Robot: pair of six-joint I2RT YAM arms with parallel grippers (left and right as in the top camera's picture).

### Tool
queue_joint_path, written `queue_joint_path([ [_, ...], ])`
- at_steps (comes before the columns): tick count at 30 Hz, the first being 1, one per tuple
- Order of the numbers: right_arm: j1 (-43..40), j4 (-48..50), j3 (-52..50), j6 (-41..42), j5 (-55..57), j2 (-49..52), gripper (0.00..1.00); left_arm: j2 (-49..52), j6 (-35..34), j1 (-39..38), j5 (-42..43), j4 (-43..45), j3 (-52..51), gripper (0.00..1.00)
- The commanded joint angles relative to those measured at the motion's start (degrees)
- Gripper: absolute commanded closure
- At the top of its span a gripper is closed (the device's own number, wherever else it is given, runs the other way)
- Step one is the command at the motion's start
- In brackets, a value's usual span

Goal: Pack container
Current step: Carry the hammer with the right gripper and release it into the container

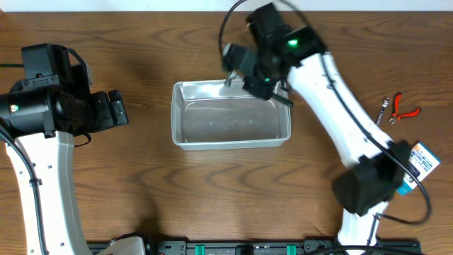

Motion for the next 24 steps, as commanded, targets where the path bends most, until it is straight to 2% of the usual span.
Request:
queue_joint_path([
  [1,1.07,-0.11,-1.44,-6.10,-2.56,5.14,0.99,0.13,0.37,0.02,-0.68,-0.22,-0.07,0.02],
  [8,2.82,-0.46,-1.44,-7.61,-2.99,12.92,0.99,0.13,0.39,0.02,-0.72,-0.20,-0.07,0.02],
  [15,3.52,0.50,-1.46,-7.54,-3.56,14.78,0.98,0.13,0.39,0.02,-0.72,-0.20,-0.07,0.02],
  [16,3.52,0.63,-1.46,-7.34,-3.56,14.78,0.94,0.13,0.39,0.02,-0.72,-0.20,-0.07,0.02],
  [18,3.52,0.52,-1.46,-7.15,-3.58,14.75,0.57,0.13,0.39,0.02,-0.72,-0.22,-0.07,0.02],
  [19,3.52,0.55,-1.44,-5.97,-3.56,14.71,0.33,0.13,0.39,0.02,-0.72,-0.20,-0.07,0.02],
  [20,3.52,0.55,-1.40,-4.92,-3.56,14.71,0.21,0.13,0.39,0.02,-0.70,-0.22,-0.07,0.02],
  [21,3.52,0.39,-1.25,-3.87,-3.56,14.64,0.16,0.13,0.39,0.02,-0.72,-0.22,-0.07,0.02],
  [24,3.52,-1.22,0.68,-2.03,-3.54,13.31,0.15,0.13,0.42,0.02,-0.72,-0.20,-0.07,0.02],
])
